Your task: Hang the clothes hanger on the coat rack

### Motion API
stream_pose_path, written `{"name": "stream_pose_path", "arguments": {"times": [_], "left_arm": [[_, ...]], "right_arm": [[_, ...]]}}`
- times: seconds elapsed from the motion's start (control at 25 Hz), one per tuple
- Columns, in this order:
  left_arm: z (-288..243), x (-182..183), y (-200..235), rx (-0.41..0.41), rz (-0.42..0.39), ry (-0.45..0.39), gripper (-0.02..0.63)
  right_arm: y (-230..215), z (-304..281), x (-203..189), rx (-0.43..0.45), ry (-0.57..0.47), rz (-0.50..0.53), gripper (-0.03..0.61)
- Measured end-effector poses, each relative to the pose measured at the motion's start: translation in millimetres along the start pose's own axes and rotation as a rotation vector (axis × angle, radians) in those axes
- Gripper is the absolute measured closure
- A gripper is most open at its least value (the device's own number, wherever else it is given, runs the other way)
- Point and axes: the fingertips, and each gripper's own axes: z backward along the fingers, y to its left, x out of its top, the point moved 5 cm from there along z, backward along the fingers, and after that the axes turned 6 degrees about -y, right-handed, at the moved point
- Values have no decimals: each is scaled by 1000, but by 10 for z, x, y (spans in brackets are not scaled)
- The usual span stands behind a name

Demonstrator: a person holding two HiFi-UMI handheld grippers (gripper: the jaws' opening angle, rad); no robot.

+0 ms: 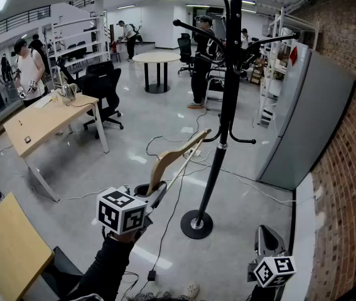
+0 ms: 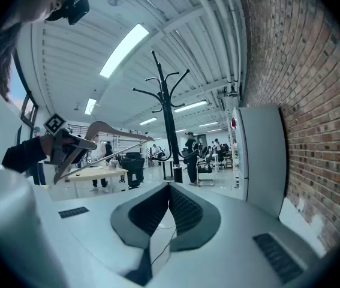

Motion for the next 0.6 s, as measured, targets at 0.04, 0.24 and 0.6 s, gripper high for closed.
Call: {"name": "stream_pose_path", "arguments": {"times": [0.04, 0.24, 0.6], "left_arm": [[-63, 36, 20, 5, -7, -5, 607], [-444, 189, 50, 24, -23, -7, 607], [-987, 554, 341, 95, -63, 19, 607]], "right_arm": [[-60, -53, 6, 2, -5, 3, 571], [-451, -258, 10, 2, -12, -1, 571], [-909, -653, -35, 34, 13, -32, 569]]}}
